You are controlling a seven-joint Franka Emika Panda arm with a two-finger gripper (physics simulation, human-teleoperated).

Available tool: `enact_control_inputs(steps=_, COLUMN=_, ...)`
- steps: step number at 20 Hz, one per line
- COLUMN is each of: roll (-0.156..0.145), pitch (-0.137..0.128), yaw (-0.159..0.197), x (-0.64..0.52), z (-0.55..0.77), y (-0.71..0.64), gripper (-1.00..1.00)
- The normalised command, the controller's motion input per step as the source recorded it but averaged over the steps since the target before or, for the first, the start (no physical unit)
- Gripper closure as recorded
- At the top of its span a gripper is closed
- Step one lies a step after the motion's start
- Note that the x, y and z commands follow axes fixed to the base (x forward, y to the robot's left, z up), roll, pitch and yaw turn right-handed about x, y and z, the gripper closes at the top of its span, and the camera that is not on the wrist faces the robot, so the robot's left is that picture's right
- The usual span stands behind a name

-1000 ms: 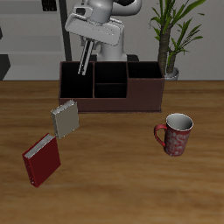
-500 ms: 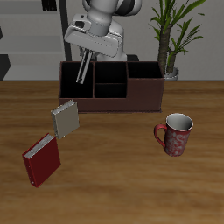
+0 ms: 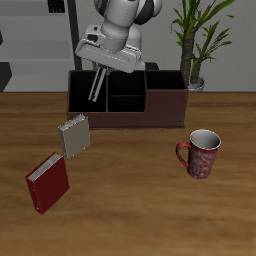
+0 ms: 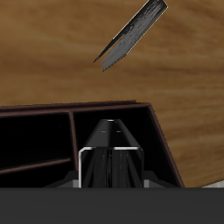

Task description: Place the striped book into the back desk caddy's left compartment

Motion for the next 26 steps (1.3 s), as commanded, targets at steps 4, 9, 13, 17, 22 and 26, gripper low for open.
enact_control_inputs(steps=4, roll=0.003, pitch=0.038, yaw=-0.001, x=0.01, z=-0.17, y=0.01, gripper=1.00)
enact_control_inputs(steps=9, roll=-0.023, pitch=0.042, yaw=0.006, x=0.07, z=-0.15, y=-0.07, gripper=1.00)
enact_control_inputs(steps=13, roll=-0.028, pitch=0.028, yaw=-0.017, x=0.03, z=-0.09, y=-0.12, gripper=1.00)
enact_control_inputs(steps=17, roll=-0.009, pitch=0.011, yaw=0.003, x=-0.03, z=-0.04, y=0.02, gripper=-1.00)
enact_control_inputs(steps=22, roll=0.015, pitch=0.034, yaw=0.007, x=0.04, z=-0.04, y=0.01, gripper=-1.00)
enact_control_inputs(steps=26, roll=0.007, pitch=0.008, yaw=0.024, x=0.07, z=0.04, y=-0.03, gripper=-1.00)
